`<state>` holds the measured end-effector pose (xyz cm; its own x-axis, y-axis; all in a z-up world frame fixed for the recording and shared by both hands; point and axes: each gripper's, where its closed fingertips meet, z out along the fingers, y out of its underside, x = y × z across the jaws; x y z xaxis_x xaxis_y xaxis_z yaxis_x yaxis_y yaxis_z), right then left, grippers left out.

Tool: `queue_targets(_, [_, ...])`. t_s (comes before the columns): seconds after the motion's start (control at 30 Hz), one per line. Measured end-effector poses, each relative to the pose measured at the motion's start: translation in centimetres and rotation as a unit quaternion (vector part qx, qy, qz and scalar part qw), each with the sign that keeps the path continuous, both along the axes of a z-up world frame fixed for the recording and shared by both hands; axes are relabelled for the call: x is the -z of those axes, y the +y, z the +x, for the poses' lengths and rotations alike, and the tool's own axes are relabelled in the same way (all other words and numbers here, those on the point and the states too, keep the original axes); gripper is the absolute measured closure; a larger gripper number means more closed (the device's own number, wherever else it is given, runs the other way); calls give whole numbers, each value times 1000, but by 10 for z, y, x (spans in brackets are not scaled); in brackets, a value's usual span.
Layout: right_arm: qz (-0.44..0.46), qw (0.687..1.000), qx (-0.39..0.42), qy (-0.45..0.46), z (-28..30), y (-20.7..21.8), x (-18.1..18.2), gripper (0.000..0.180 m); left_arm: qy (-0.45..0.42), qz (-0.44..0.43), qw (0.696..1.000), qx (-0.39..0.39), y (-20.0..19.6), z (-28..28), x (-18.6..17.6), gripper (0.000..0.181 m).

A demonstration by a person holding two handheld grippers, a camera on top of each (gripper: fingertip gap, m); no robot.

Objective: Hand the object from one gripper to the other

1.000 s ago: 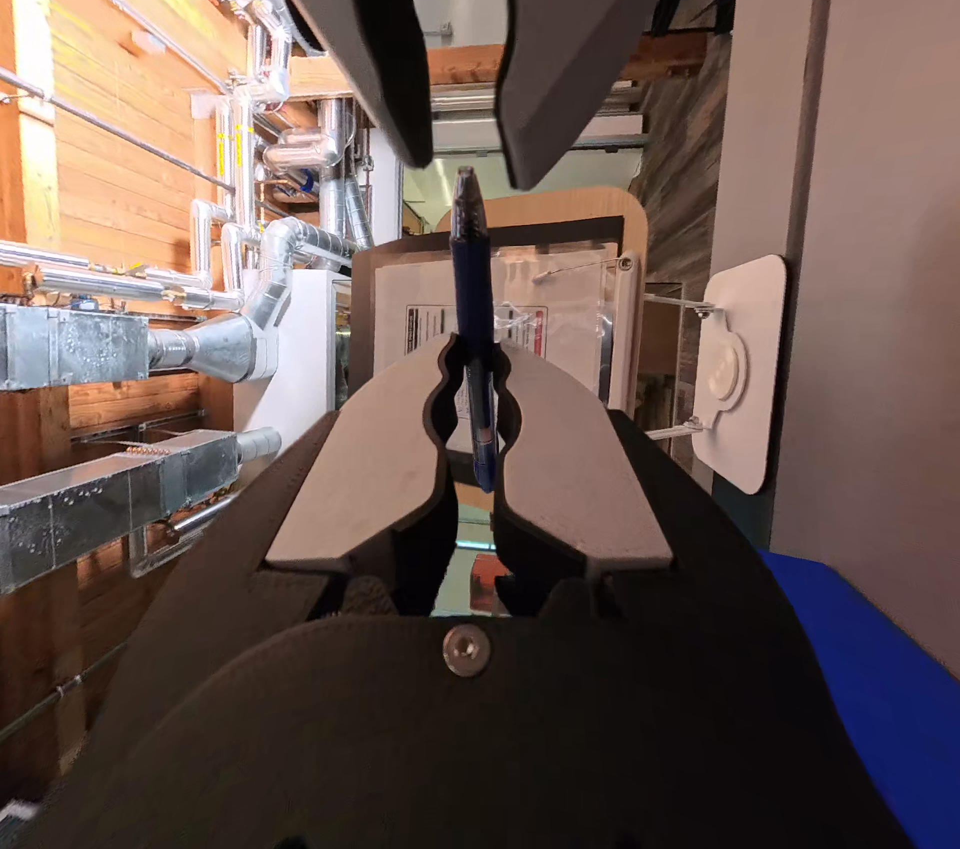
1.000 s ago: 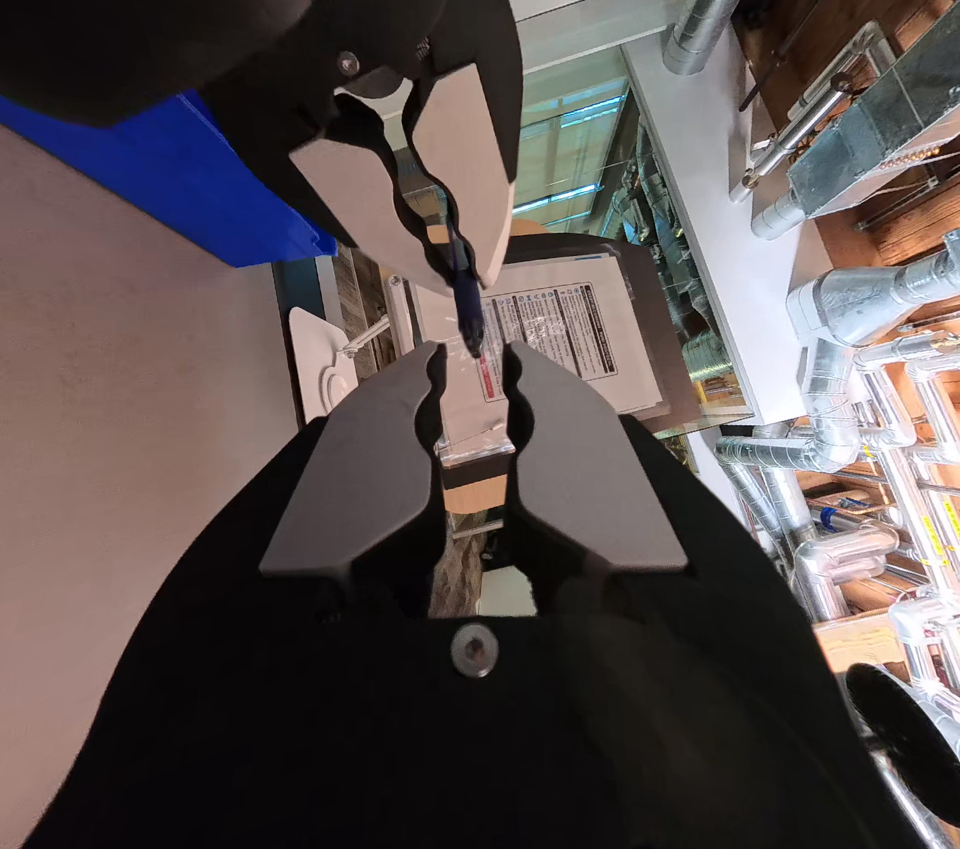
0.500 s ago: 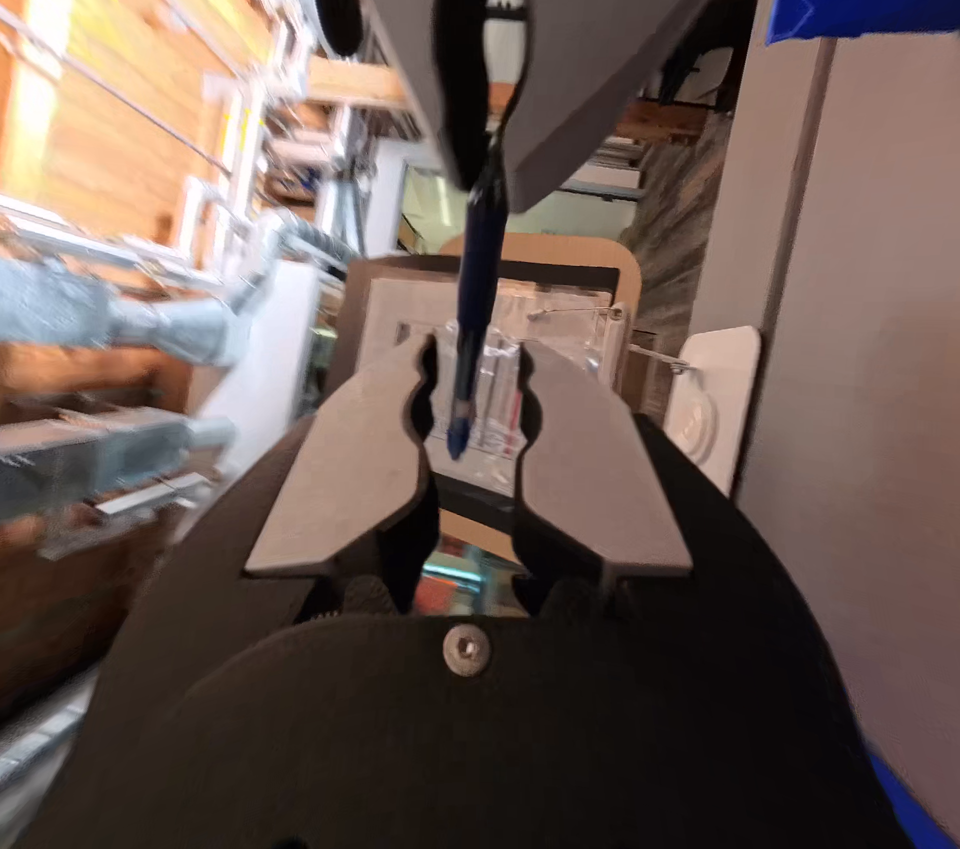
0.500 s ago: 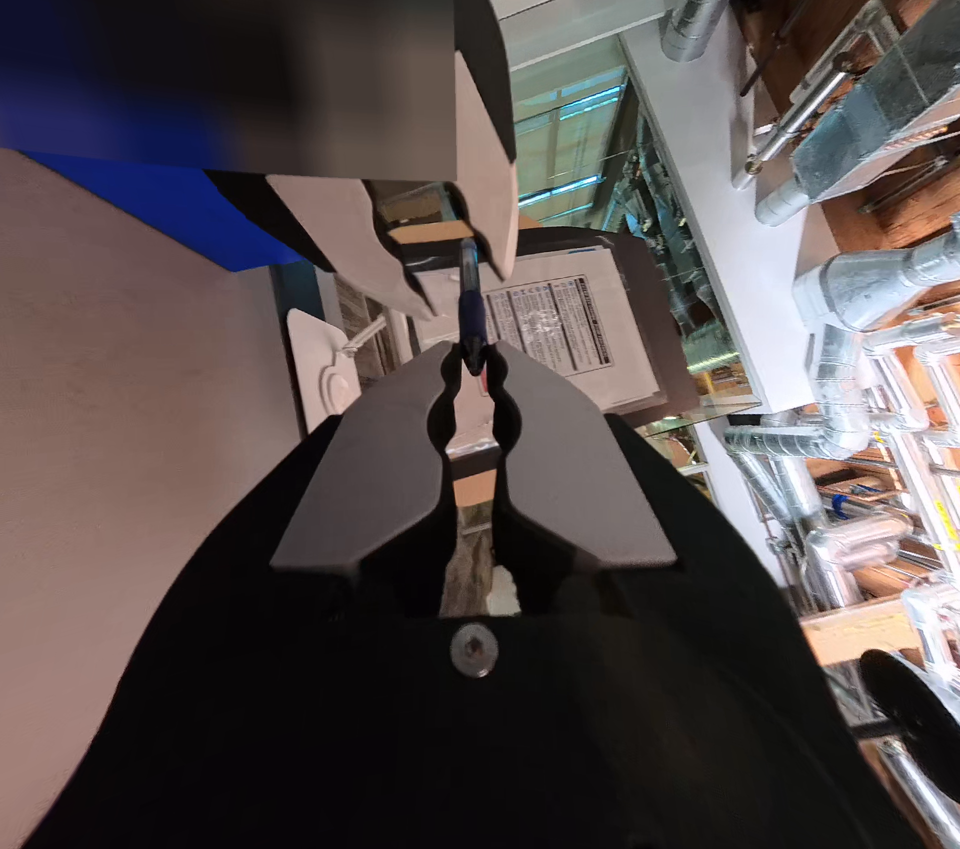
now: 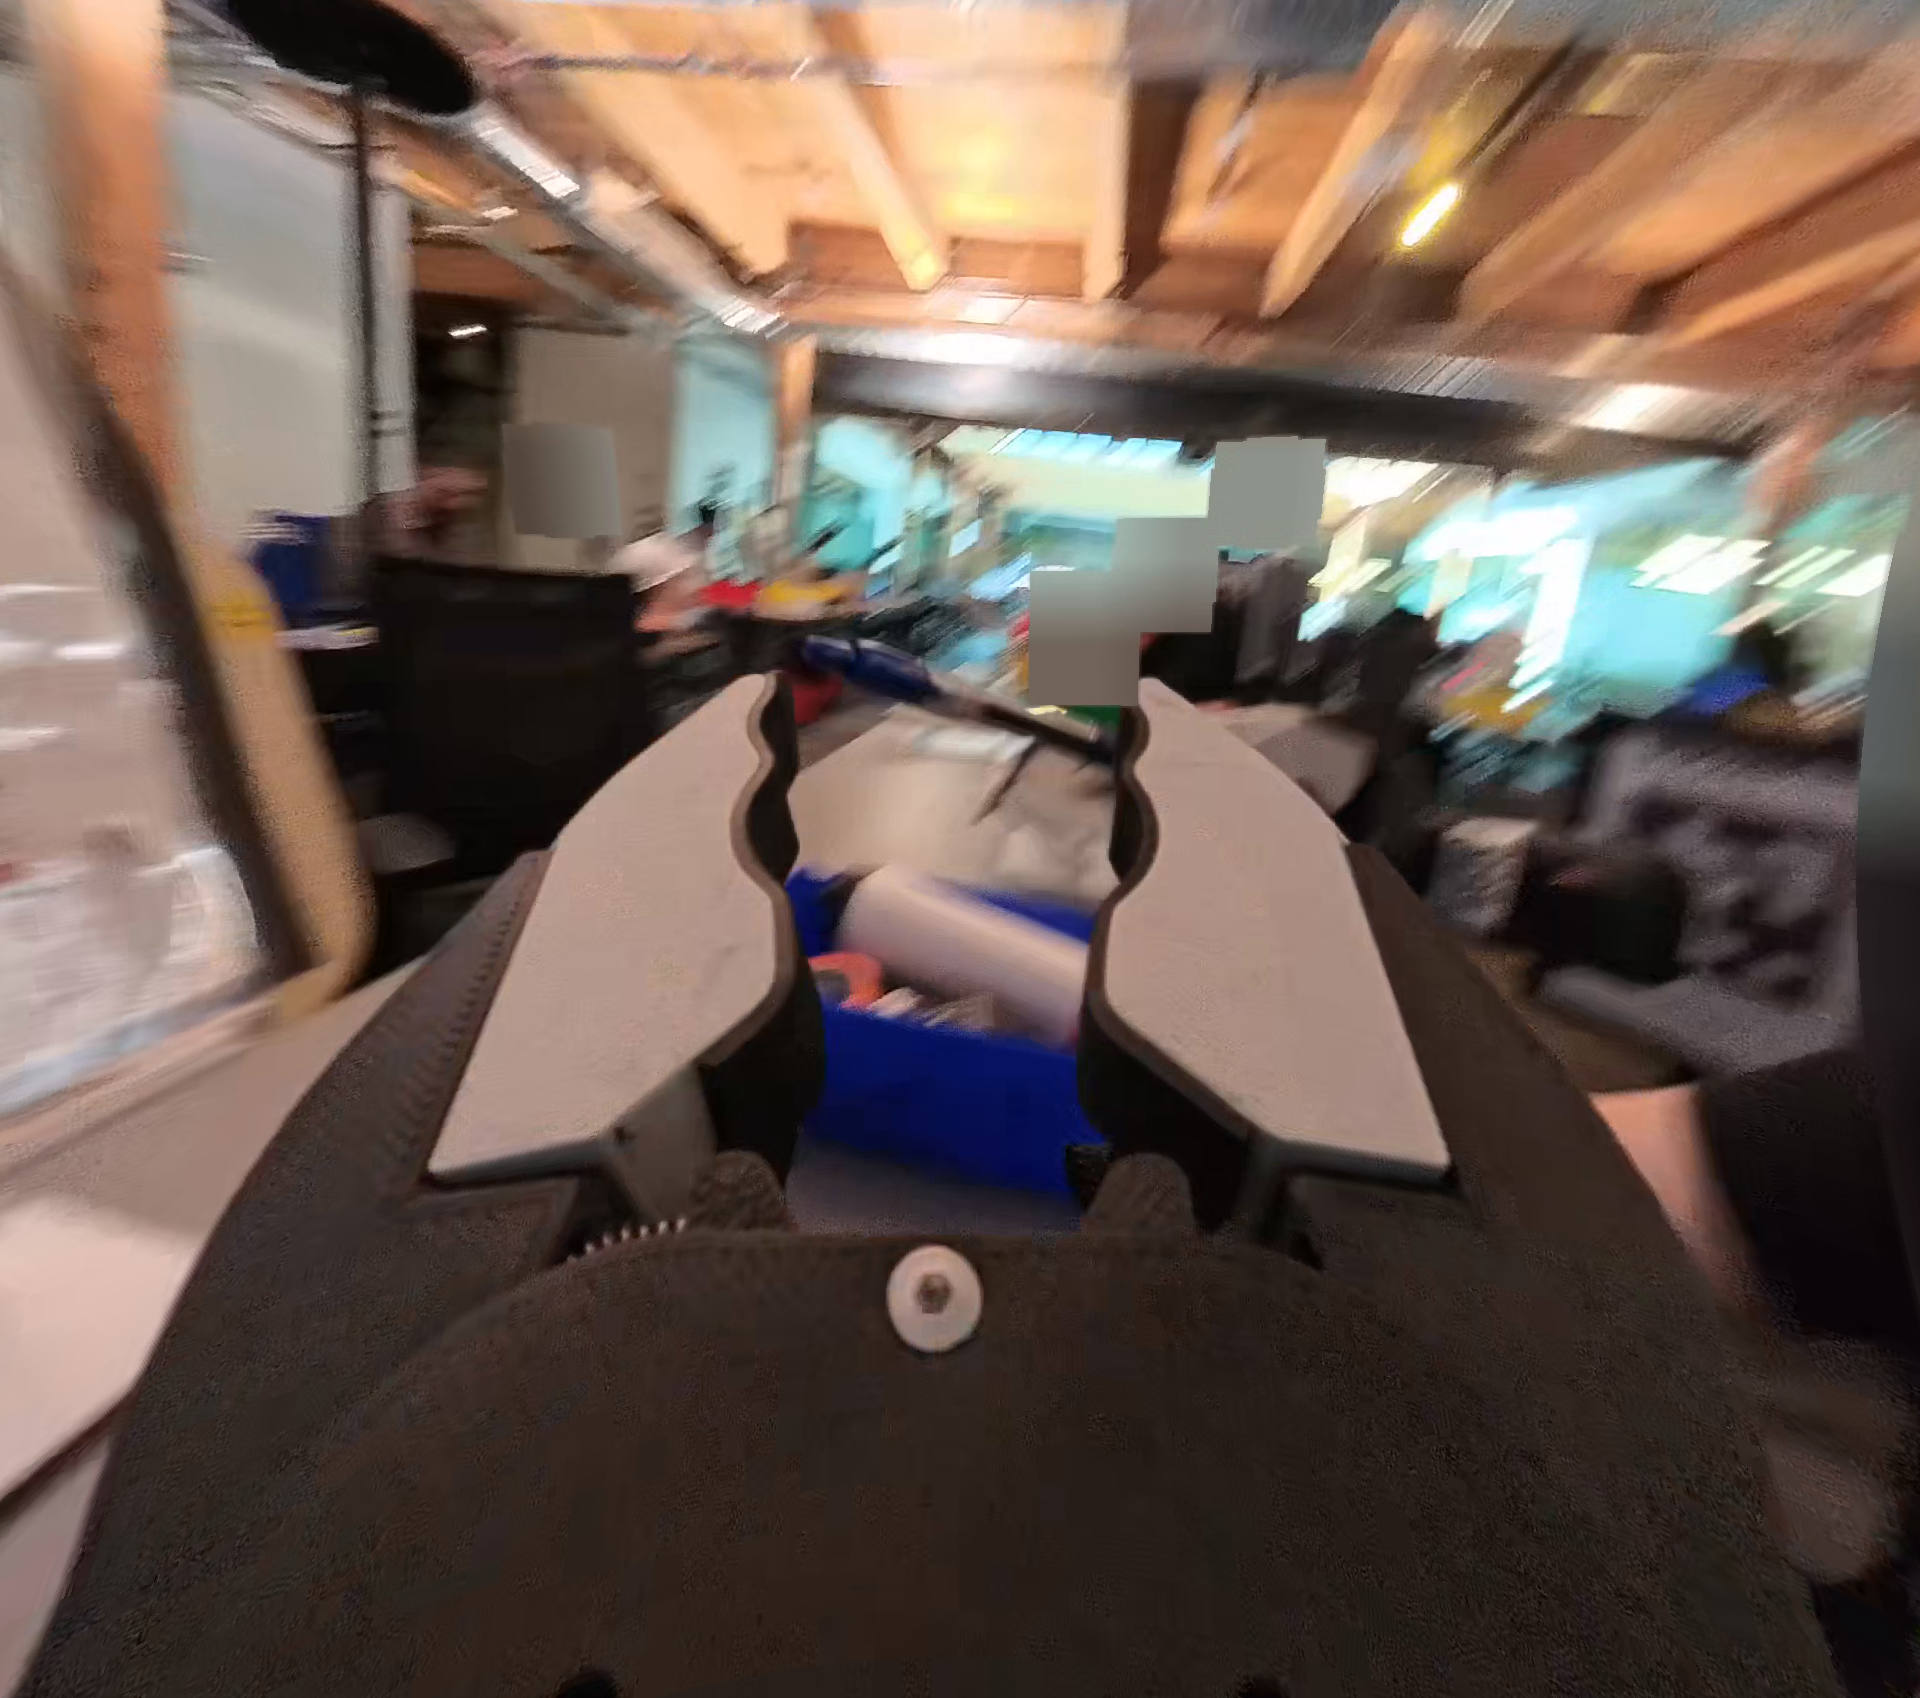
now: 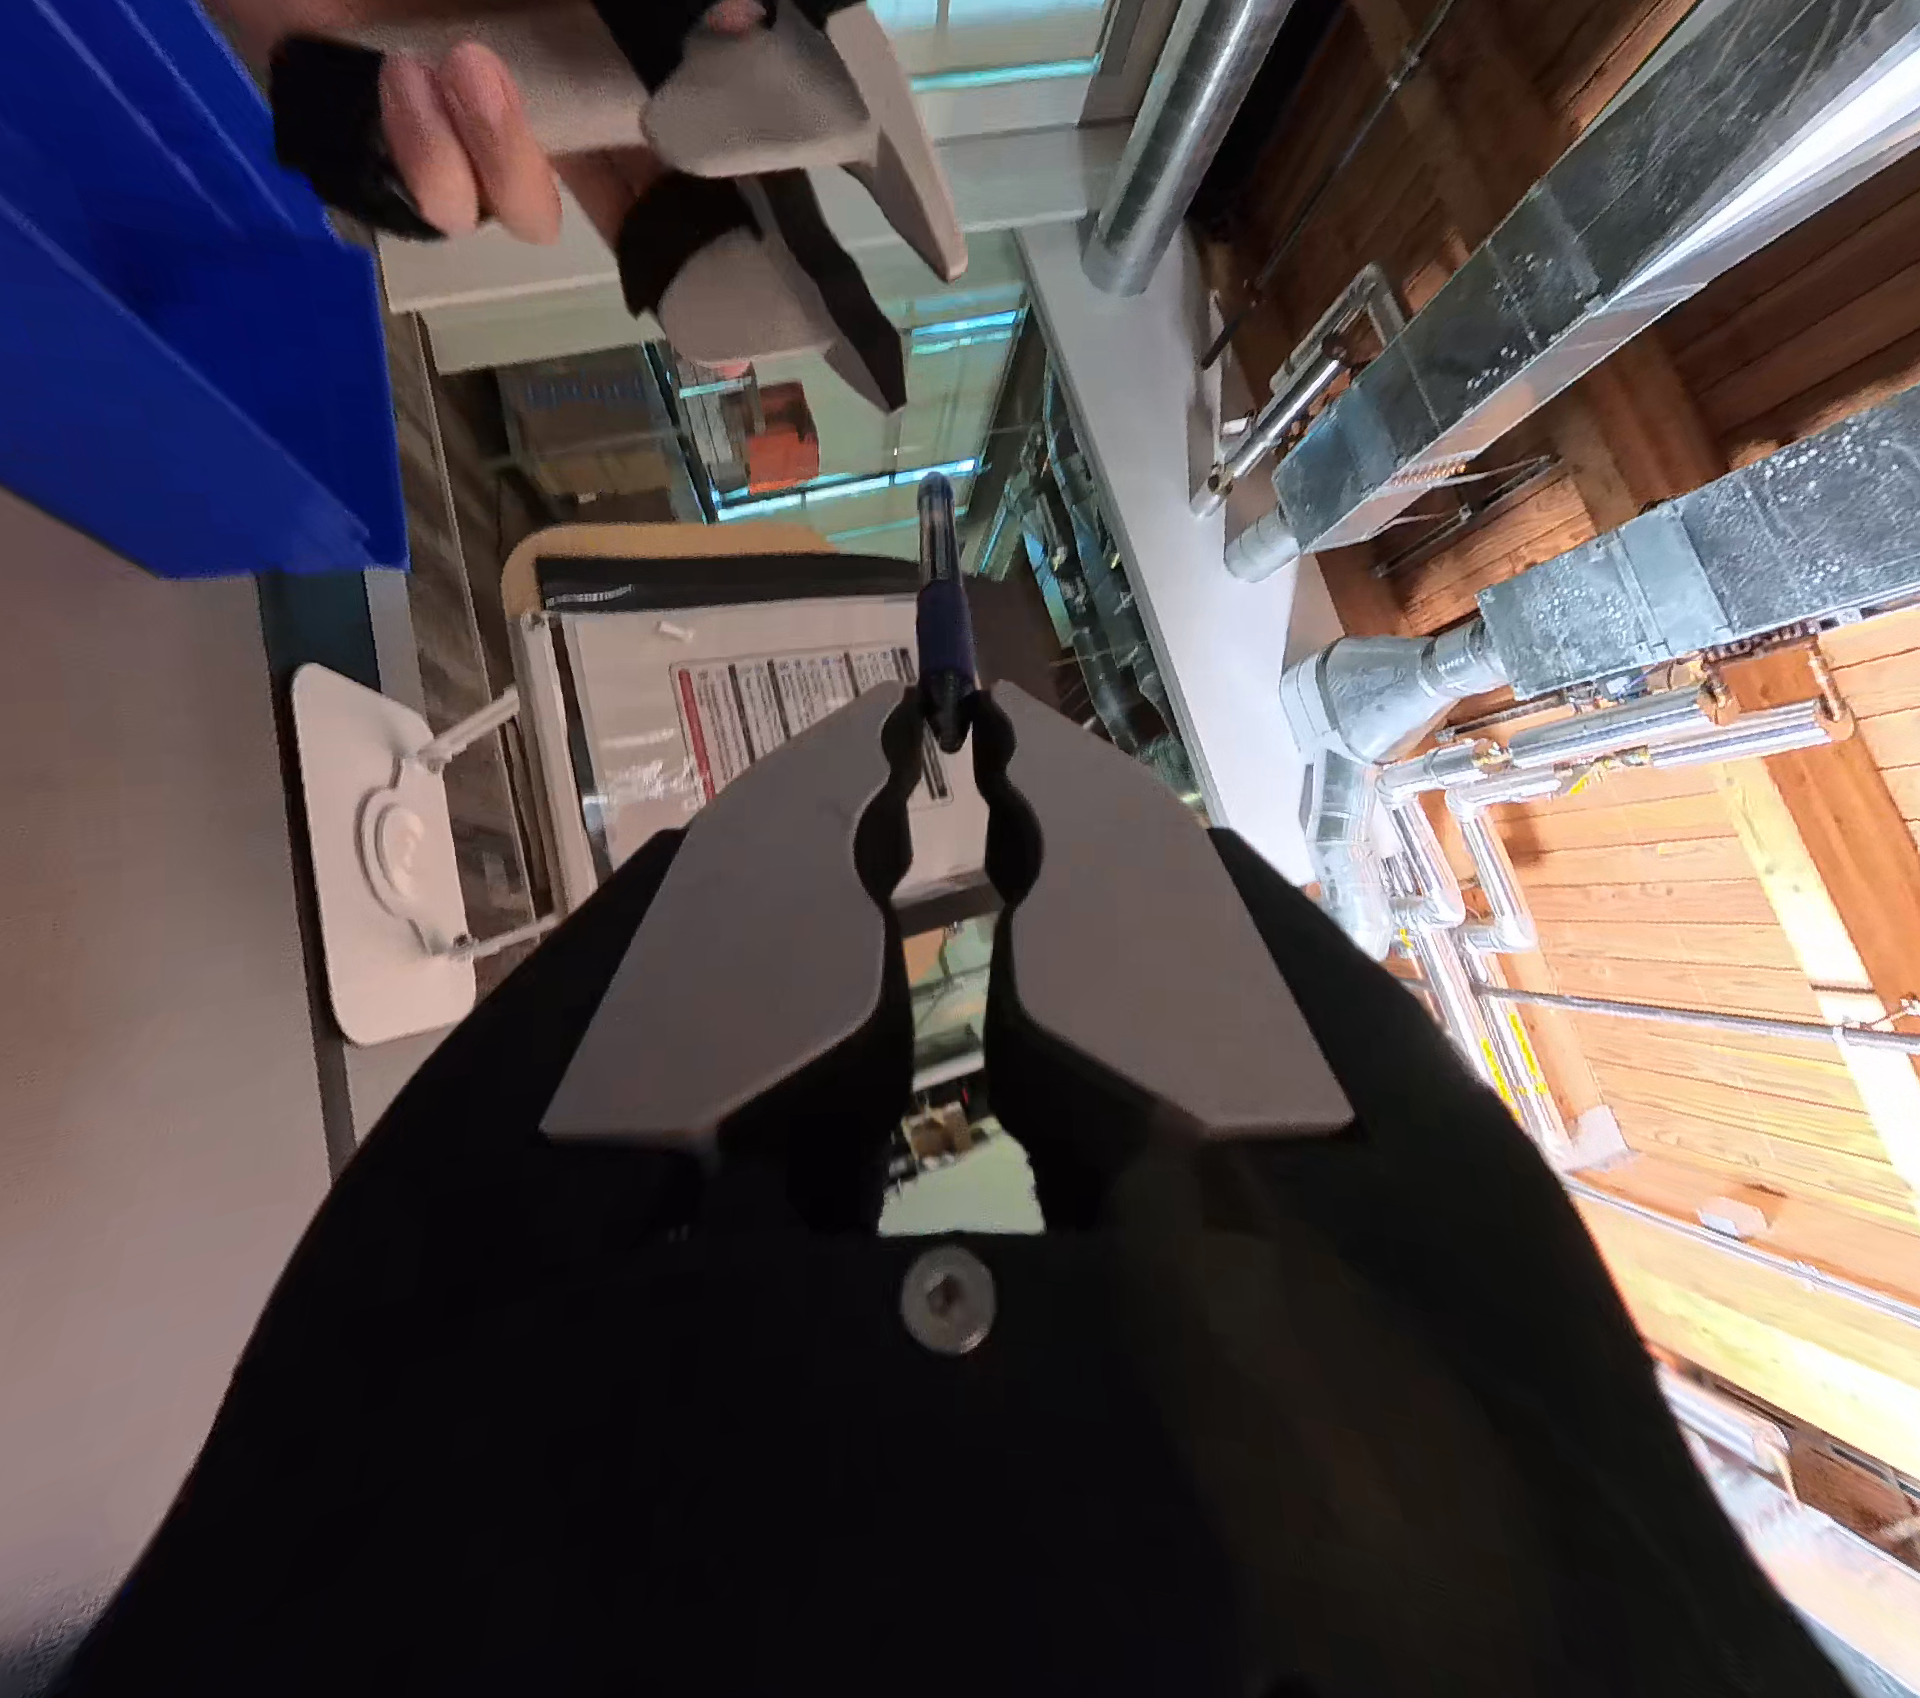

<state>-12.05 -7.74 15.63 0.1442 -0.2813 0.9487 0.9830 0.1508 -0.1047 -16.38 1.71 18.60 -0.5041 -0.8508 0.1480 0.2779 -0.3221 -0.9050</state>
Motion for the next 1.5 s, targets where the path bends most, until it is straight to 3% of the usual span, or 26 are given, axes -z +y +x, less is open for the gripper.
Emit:
queue_targets(0.07, [11,1000,-13,-1,-9,-8,-6,170,-17,-73,995,64,8,-12,-10,126])
queue_targets(0.13, [18,1000,-20,-5,-17,-13,-10,170,-20,-91,991,101,7,-16,-12,131])
queue_targets(0.47, [24,999,-31,-17,-32,-18,-12,170,-37,-153,976,147,-5,-13,-20,148])
queue_targets(0.87, [24,999,-36,-16,-36,-16,-9,170,-20,-153,976,152,-7,-4,-13,159])
queue_targets(1.0, [17,999,-41,-15,-36,-15,-6,170,-34,-148,976,157,-8,-8,-15,175])
queue_targets(1.4, [9,999,-45,23,-22,1,2,169,-68,-111,986,106,-14,-23,-32,176])
queue_targets(1.5, [12,998,-59,27,-23,2,4,160,-71,-118,987,82,-8,-26,-36,177])
